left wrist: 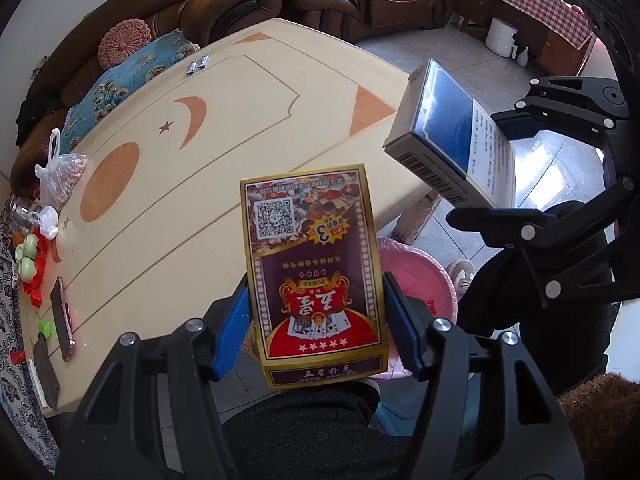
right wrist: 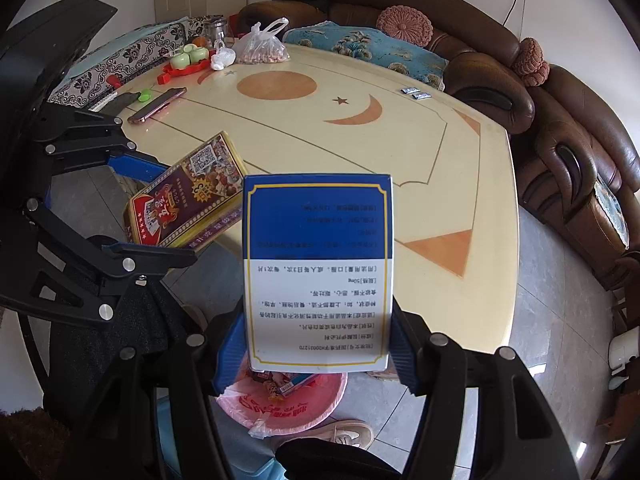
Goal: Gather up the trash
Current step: 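Carry the red pack and blue-white box over the pink trash bin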
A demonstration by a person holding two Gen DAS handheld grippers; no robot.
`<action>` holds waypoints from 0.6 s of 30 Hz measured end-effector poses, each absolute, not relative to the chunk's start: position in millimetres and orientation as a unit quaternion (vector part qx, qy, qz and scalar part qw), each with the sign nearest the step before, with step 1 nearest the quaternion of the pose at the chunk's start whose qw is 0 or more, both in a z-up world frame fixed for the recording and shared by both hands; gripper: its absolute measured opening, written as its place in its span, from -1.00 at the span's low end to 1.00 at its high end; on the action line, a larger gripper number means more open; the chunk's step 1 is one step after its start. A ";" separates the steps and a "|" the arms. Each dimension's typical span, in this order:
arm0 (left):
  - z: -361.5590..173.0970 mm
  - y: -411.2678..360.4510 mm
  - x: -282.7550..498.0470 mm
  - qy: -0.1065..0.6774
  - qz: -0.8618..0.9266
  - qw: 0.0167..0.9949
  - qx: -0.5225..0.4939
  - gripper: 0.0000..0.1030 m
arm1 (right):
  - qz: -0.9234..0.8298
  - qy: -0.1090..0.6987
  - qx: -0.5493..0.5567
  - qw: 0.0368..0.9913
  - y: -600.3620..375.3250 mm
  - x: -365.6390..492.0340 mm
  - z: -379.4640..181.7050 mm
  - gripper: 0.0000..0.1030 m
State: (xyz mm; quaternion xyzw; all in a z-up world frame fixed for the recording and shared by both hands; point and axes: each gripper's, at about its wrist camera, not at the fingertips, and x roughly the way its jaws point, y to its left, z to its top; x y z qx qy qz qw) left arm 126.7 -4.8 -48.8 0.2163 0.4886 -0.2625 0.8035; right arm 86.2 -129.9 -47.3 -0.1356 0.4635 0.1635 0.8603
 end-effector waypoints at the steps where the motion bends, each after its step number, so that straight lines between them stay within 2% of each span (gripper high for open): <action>1: -51.9 -4.5 124.1 0.490 -0.264 0.803 0.214 0.20 | 0.164 0.465 -0.132 0.860 -130.2 82.4 -49.9 0.15; 18: -121.2 -2.7 103.5 0.545 -0.270 0.774 0.175 0.20 | 0.159 0.504 -0.097 0.843 -140.9 54.5 -108.4 0.15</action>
